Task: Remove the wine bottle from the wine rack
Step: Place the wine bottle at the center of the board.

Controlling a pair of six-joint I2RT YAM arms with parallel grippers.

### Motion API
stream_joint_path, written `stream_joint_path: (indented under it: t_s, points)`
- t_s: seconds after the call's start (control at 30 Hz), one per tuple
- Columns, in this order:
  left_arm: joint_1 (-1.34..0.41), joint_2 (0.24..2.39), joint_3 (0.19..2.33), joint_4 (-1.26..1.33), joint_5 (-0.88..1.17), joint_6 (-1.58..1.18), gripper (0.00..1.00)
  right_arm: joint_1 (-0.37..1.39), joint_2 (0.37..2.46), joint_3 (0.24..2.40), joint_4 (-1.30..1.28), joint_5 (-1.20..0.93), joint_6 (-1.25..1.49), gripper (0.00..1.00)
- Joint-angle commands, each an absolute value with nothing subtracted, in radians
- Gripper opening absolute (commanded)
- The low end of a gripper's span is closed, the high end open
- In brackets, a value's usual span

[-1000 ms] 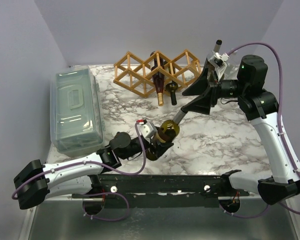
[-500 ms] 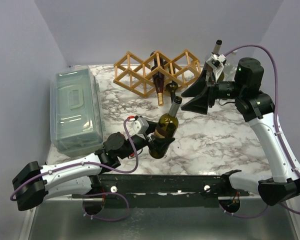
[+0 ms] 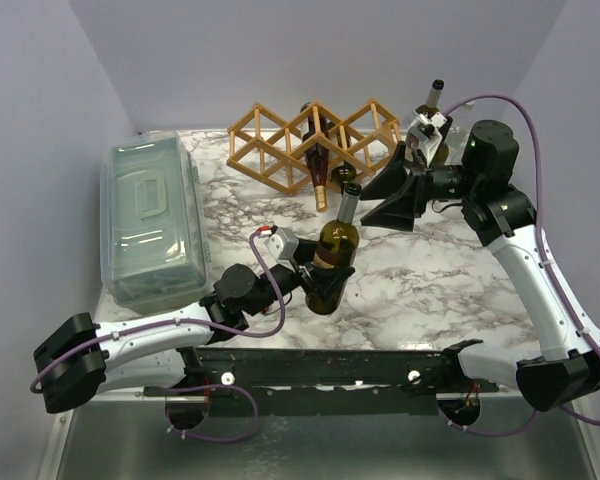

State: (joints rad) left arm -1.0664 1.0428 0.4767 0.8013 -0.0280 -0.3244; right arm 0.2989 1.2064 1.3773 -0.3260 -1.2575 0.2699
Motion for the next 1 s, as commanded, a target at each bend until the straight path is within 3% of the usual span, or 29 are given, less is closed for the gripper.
stream_joint_path:
  t_s: [0.0, 0.5, 0.97]
  points:
    - [-1.062, 1.054, 0.541, 0.969, -0.042, -0.366, 0.0, 0.293, 1.219, 1.341, -0.208, -1.297, 0.353, 0.85]
    - [-1.066, 1.134, 0.589, 1.01, -0.003, -0.386, 0.0, 0.294, 1.238, 1.275, -0.048, -1.278, 0.467, 0.82]
    - [-1.073, 1.206, 0.621, 1.033, 0.035, -0.422, 0.0, 0.295, 1.241, 1.288, -0.117, -1.212, 0.379, 0.76]
